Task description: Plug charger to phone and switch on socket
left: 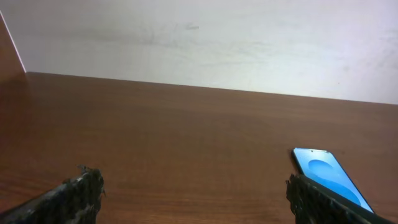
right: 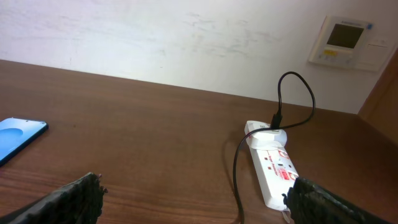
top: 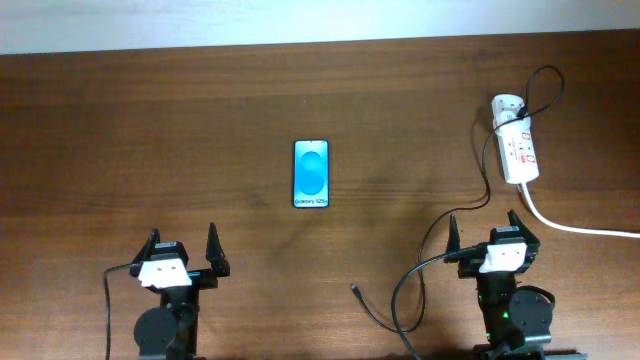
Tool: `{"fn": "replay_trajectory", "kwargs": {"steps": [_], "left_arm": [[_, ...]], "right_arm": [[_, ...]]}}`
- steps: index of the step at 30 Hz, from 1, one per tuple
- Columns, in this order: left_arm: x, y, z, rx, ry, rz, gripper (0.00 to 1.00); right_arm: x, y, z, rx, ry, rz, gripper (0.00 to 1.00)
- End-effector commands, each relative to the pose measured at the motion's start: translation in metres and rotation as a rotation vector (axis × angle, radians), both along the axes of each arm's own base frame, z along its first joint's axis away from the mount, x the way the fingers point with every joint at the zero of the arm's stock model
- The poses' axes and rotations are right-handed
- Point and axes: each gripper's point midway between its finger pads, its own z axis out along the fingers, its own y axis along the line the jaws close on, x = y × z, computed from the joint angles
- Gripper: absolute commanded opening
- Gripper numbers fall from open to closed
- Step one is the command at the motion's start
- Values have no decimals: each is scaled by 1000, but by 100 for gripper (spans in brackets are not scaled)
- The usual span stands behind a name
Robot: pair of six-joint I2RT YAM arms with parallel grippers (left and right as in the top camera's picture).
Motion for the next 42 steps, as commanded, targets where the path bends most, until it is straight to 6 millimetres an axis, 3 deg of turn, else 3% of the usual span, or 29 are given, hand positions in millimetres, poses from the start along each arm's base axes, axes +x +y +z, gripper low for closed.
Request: {"fn": "replay_trajectory", "kwargs": {"steps": [1, 4, 7, 9, 13, 15, 17, 19, 20, 22, 27, 30, 33, 36, 38, 40, 42], "left_arm": [[0, 2, 14, 18, -59, 10, 99], [-7, -18, 78, 26, -323, -108, 99], [-51, -18, 169, 46, -734, -102, 99], [-57, -19, 186, 33, -753, -111, 99], [-43, -23, 209, 33, -622, -137, 99], [-24, -38, 220, 42, -507, -225, 99], [13, -55, 227, 30, -294, -322, 99], [41, -76, 222, 46, -67, -455, 99], [43, -107, 223, 13, -4, -663, 99], [51, -128, 215, -19, 31, -822, 99], [97, -115, 177, -190, 300, -673, 99], [119, -101, 153, -100, 599, -470, 99], [123, -106, 108, 40, 964, -343, 99], [129, -164, 63, 22, 1144, -506, 99], [129, -181, 42, 9, 1204, -518, 99], [128, -187, 27, -69, 1269, -441, 99], [131, -180, 12, -69, 1307, -334, 99]], "right_arm": [[0, -3, -3, -5, 6, -21, 99], [0, -3, -3, -5, 6, -21, 98], [0, -3, -3, -5, 6, -20, 98], [0, -3, -3, -5, 6, -21, 98], [0, -3, -3, -5, 6, -21, 98], [0, -3, -3, -5, 6, -20, 98], [0, -3, -3, -5, 6, -20, 98], [0, -3, -3, -5, 6, -21, 98], [0, -3, -3, -5, 6, -20, 98], [0, -3, -3, -5, 6, -21, 98], [0, -3, -3, -5, 6, -21, 98], [0, -3, -3, -5, 6, -21, 98], [0, -3, -3, -5, 6, -21, 98], [0, -3, -3, -5, 6, -21, 98], [0, -3, -3, -5, 6, -21, 98], [0, -3, -3, -5, 6, -21, 98], [0, -3, -3, -5, 6, -21, 98]]}}
